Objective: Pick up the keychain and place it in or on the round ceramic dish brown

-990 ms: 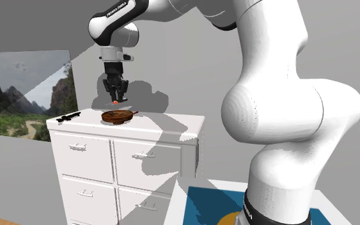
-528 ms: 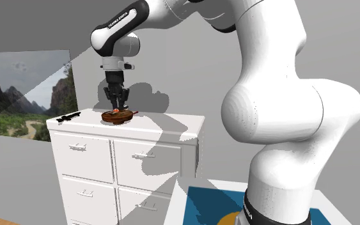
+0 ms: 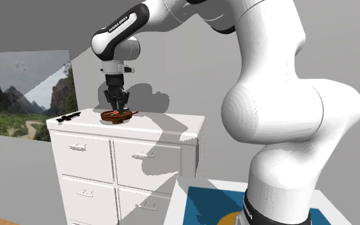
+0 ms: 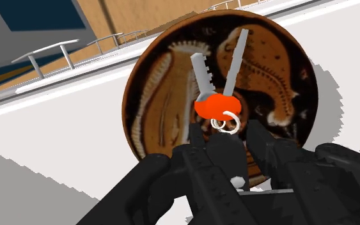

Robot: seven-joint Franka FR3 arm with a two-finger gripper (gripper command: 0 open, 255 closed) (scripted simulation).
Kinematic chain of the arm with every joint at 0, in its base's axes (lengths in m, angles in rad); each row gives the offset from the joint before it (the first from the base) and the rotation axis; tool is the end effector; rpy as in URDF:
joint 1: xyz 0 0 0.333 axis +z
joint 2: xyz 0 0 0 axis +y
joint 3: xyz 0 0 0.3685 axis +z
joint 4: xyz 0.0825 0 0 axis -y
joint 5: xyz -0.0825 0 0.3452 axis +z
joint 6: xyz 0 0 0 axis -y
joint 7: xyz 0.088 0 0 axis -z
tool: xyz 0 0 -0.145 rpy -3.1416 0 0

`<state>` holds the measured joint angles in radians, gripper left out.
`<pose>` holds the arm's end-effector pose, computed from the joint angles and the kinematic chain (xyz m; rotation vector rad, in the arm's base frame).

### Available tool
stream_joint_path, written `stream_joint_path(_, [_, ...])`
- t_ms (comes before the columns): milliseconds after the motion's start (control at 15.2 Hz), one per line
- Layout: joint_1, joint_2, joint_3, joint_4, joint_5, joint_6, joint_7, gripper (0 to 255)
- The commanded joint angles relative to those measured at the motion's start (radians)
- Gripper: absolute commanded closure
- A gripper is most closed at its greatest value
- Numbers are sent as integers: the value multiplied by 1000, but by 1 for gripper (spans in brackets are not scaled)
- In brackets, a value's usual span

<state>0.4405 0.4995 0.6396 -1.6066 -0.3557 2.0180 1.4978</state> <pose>0.3943 0.5329 0.4093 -3.0891 0.5094 -0.0566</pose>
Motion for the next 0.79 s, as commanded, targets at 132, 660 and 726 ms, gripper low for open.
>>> stream_joint_path(132, [-2, 2, 0, -6, 2, -1, -1, 0])
stream_joint_path(660, [-3, -29, 14, 52, 26, -83, -17, 0])
stream_joint_path(726, [-3, -36, 17, 69, 32, -105, -21, 0])
